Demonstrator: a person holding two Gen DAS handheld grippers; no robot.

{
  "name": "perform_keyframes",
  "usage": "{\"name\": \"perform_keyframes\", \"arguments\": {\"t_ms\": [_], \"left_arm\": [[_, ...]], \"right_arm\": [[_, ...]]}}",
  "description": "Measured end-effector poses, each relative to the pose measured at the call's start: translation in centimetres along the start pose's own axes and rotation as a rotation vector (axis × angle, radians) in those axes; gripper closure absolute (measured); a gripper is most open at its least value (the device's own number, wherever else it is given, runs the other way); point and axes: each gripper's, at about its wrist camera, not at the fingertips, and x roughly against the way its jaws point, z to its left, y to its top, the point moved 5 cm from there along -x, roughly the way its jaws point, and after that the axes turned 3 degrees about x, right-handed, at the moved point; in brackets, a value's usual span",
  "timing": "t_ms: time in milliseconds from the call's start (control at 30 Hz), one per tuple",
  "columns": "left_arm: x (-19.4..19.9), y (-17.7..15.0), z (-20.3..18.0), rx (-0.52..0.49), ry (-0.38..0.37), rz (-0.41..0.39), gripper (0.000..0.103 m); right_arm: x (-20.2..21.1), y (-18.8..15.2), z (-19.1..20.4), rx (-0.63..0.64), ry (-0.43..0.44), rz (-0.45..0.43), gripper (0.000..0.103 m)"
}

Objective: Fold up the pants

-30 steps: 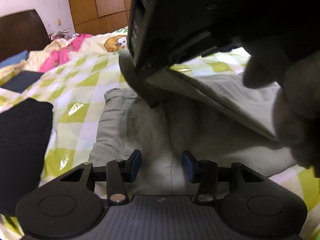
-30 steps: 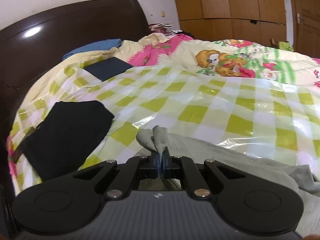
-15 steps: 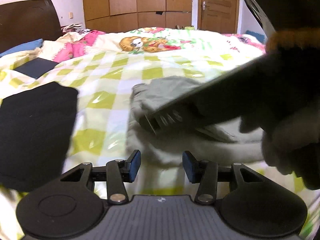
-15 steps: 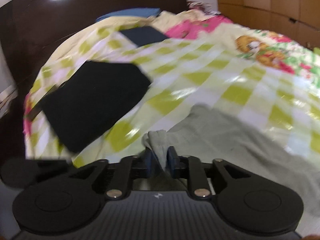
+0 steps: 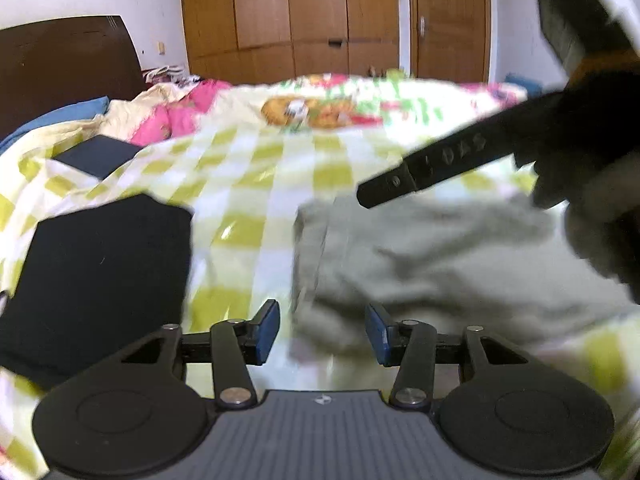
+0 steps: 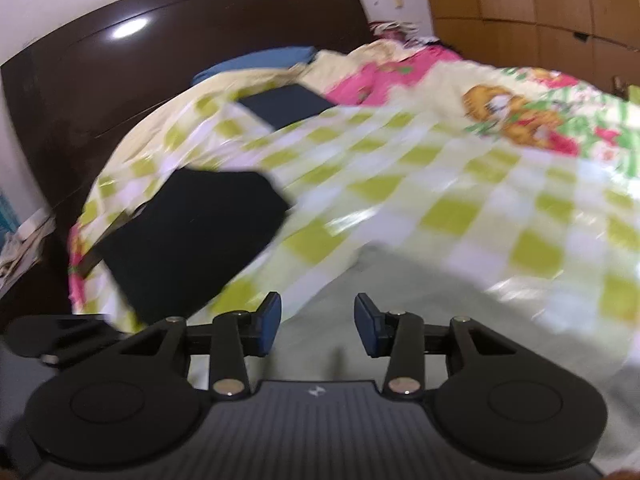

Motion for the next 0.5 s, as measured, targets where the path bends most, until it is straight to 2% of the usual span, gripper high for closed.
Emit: {"name": "perform_keyframes", "arguments": {"t_ms": [100,167,267,400,500], "left_arm": [[-1.9,1.7,-1.3,-0.007,-0.027,-0.035,0.04],[-3.4,2.1,-2.2,-0.032,-0.026,-0.038,0.039],[-5.6,2.0,-3.0,-0.036,-0.037,0.0,0.04],[-7.3,0.7,-3.7,-0.055,-0.022,0.054,0.04],[-7.8,-0.6,-4.1,-0.077,-0.021,0.082,0.039]], "right_arm": [[-2.4,1.2,-3.9,0.009,0.001,0.074,0.055],[-4.2,1.4,-5.8,-0.028,0.063,0.131,0.055],[-6.9,1.2,-7.3,-0.076,0.17,0.211,0.055],[-8.4,-0.2,-6.2,-0.025,0.3,0.325,0.053],[-7.4,-1.0,-4.4,0.056,0.371,0.363,0.053]]}}
